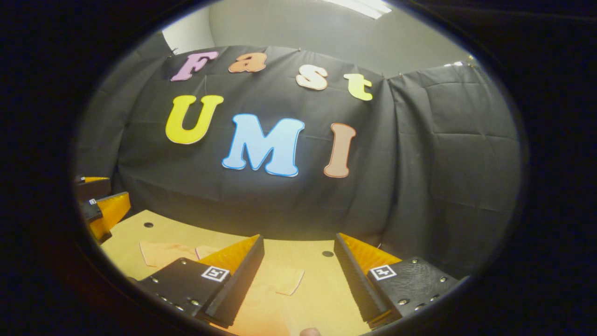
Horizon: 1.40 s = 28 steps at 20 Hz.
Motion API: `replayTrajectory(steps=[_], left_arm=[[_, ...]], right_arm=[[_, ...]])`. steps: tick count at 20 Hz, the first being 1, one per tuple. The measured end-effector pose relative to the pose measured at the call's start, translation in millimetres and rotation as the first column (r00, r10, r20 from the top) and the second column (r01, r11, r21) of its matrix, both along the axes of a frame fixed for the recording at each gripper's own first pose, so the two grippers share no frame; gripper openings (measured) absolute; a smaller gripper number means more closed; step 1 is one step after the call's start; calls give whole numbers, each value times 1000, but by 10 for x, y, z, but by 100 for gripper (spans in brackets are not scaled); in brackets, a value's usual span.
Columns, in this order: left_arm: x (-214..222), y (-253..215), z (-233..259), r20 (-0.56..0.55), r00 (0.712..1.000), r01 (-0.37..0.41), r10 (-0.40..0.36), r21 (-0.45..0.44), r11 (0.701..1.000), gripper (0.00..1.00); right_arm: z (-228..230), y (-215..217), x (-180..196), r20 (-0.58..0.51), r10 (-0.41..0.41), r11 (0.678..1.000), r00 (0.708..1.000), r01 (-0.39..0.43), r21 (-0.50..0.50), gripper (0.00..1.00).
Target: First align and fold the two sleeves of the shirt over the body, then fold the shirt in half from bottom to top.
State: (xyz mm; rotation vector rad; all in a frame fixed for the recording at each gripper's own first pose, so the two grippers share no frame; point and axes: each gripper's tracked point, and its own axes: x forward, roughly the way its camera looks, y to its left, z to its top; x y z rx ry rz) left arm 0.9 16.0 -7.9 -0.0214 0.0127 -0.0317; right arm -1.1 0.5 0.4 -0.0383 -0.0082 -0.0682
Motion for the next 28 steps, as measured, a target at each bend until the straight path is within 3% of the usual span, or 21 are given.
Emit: replayTrajectory(steps=[3, 4, 9, 12, 13, 19, 23, 28], left_arm=[[11, 56, -8, -3, 1000, 2, -2, 22, 1000, 100], [21, 64, 44, 9, 1000, 3, -3, 28, 1000, 95], [129, 22, 47, 12, 1000, 13, -13, 49, 999, 99], [205, 17, -1, -6, 1000, 14, -14, 40, 999, 95], [240, 23, -31, -15, 1000, 11, -10, 37, 999, 99], [379, 85, -152, -54, 998, -29, 31, 37, 999, 100], [425, 121, -219, -77, 995, -61, 64, 39, 997, 100], [450, 163, -419, -141, 984, -105, 108, 26, 994, 100]], right_arm=[[-12, 11, -21, 0, -12, 1000, 1000, 12, 1, 94], [-27, 6, -5, 0, -16, 1000, 1000, 16, 0, 94], [-56, 27, 142, -21, -8, 1000, 1000, 9, 8, 94], [-103, 46, 283, -42, 6, 1000, 999, -5, 11, 93], [-118, 55, 341, -49, 13, 1000, 999, -12, 11, 93], [-378, 1, 772, -124, 27, 1000, 992, -26, 9, 94], [-763, -12, 1162, -239, 52, 998, 969, -41, 51, 94], [-1359, -44, 1648, -388, 75, 996, 918, -48, 78, 94]])
